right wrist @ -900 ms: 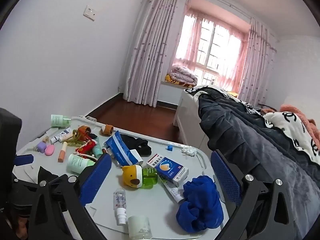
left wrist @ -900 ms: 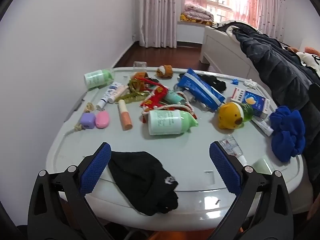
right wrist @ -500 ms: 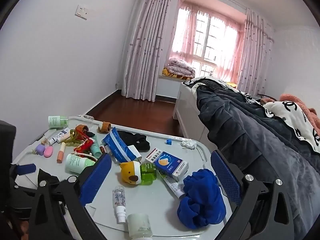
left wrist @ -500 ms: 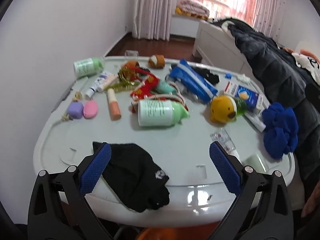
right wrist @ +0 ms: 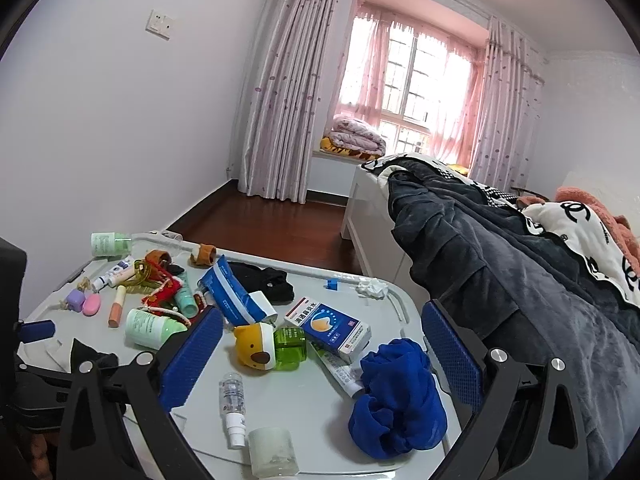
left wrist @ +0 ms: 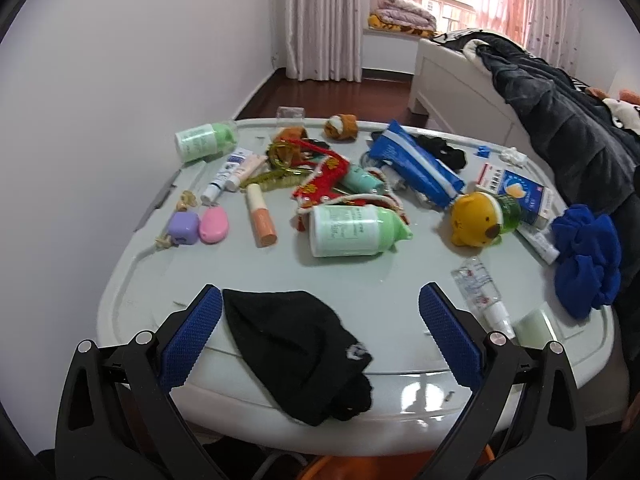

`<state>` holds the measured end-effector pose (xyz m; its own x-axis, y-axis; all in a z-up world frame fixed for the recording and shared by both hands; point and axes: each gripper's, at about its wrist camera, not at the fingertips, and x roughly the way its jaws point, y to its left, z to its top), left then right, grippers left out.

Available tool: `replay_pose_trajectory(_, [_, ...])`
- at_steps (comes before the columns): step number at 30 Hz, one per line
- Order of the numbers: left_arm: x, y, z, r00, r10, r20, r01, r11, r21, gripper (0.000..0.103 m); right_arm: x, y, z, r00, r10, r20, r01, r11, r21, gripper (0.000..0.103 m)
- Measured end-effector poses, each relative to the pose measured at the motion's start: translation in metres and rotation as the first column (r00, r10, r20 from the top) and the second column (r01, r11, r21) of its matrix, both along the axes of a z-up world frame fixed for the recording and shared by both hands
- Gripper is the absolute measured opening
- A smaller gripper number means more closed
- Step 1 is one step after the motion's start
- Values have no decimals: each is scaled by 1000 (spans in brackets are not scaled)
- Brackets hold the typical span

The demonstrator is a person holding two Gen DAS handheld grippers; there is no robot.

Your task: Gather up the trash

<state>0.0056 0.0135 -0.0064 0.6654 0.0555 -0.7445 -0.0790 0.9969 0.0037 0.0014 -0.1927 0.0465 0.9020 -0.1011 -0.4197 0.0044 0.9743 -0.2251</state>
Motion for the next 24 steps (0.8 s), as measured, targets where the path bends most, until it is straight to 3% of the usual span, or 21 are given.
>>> replay_pose_trajectory(11, [9, 17, -8, 980, 178, -92, -177, 984, 12, 96, 4, -1, -3, 1000, -4, -16, 4, 1000, -14, 98])
replay_pose_trajectory(14, [13, 22, -12, 974, 170, -147, -173, 985, -11, 96, 4, 0, -3, 1000, -3, -18, 2, 1000, -13, 98])
replay_pose_trajectory(18, [7, 20, -9, 984, 145, -101, -151, 987, -56, 96, 4, 1, -3, 1000, -3, -19, 3, 1000, -14, 98])
replay_pose_trajectory(24, [11, 18, -7, 986, 136, -93, -137, 990, -12, 96, 4, 1, -3, 1000, -3, -20, 2, 1000, -14, 98])
